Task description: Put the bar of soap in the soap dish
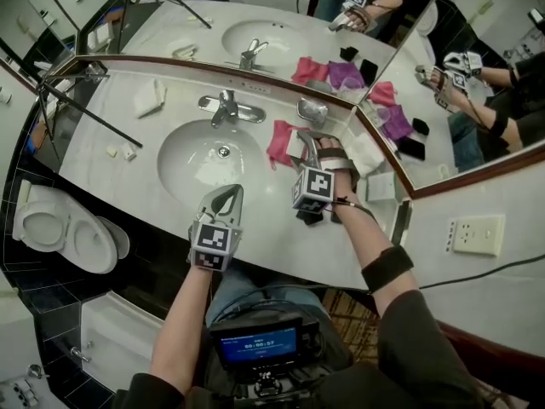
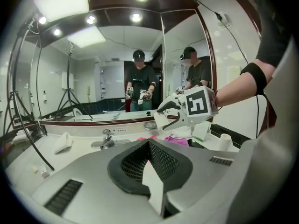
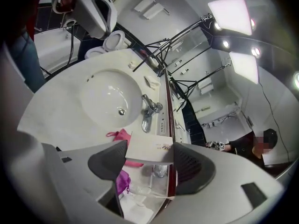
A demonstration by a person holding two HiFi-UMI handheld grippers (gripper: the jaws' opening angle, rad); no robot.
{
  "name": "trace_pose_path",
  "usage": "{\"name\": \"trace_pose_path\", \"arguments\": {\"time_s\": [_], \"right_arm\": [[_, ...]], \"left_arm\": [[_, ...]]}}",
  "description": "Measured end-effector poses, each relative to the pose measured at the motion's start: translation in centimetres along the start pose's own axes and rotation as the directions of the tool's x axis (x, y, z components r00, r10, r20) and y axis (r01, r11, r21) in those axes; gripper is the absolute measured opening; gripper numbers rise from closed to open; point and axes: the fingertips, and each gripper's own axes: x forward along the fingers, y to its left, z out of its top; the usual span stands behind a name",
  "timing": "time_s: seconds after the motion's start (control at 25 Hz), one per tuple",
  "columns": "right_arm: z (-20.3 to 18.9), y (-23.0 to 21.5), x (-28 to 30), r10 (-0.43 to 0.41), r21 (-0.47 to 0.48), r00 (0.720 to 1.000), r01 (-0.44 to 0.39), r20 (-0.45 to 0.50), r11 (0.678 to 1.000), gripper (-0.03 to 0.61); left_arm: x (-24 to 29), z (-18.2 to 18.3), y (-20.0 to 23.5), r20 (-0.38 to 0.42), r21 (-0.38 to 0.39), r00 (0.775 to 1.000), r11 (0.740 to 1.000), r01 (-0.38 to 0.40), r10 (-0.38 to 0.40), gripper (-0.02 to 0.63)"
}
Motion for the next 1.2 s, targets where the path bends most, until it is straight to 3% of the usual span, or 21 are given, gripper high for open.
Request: {"name": "trace_pose_path", "arguments": {"time_s": [0.12, 0.36, 0.56, 0.68, 0.92, 1.2], "right_arm": [[0.1, 2.6, -0.9, 0.03, -0.027, 1.0, -0.03, 0.001, 0.999, 0.324], [0.1, 11.0, -1.2, 0.172, -0.08, 0.985, -0.173, -0.025, 0.982, 0.324], [-0.2, 16.7, -0.4, 0.308, 0.024, 0.951, -0.307, -0.031, 0.951, 0.324], [-0.2, 19.9, 0.3, 0.423, 0.111, 0.906, -0.418, -0.018, 0.902, 0.324], [0.1, 24.6, 1.1, 0.624, 0.165, 0.781, -0.615, -0.002, 0.771, 0.324], [0.1, 26.1, 2.7, 0.702, 0.213, 0.712, -0.685, -0.005, 0.697, 0.327]], "left_arm": [[-0.8, 0.0, -0.6, -0.008, 0.007, 1.0, 1.0, -0.004, 0.004, 0.003], [-2.1, -0.8, -1.8, -0.027, 0.03, 1.0, 1.0, 0.001, 0.0, 0.003], [-2.8, -1.7, -2.1, -0.048, 0.03, 0.999, 1.0, 0.001, 0.0, 0.003], [-3.4, -2.5, -1.9, -0.059, 0.023, 0.998, 1.0, -0.005, 0.006, 0.003], [-3.8, -3.7, -1.5, -0.077, 0.007, 0.997, 1.0, -0.014, 0.015, 0.003], [-4.3, -4.6, -0.3, -0.082, -0.012, 0.996, 0.999, -0.036, 0.035, 0.003]]}}
